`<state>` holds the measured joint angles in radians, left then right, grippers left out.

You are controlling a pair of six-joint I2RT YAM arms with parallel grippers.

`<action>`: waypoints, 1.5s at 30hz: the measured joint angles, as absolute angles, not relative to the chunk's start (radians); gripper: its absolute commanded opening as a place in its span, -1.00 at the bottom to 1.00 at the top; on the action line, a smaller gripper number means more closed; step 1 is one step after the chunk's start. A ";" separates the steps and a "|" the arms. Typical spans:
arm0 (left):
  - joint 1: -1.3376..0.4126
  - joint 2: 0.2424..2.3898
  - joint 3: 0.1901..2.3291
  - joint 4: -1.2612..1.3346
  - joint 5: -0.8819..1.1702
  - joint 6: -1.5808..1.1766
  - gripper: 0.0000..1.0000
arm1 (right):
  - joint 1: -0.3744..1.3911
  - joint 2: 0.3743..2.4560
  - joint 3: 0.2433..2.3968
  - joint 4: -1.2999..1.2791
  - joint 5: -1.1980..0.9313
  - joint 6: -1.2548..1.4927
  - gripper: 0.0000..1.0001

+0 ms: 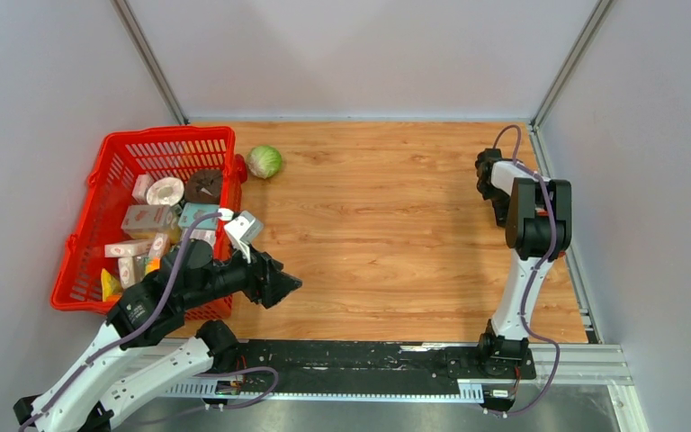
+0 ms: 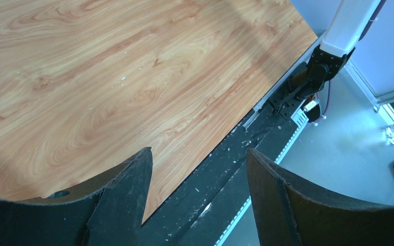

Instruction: Fold the paper box

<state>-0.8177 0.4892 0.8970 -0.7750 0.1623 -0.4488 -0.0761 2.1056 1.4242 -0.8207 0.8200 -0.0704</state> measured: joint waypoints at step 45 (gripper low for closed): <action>-0.818 0.690 1.884 -0.952 -0.290 -0.294 0.55 | 0.490 0.603 1.734 -0.900 0.297 0.206 1.00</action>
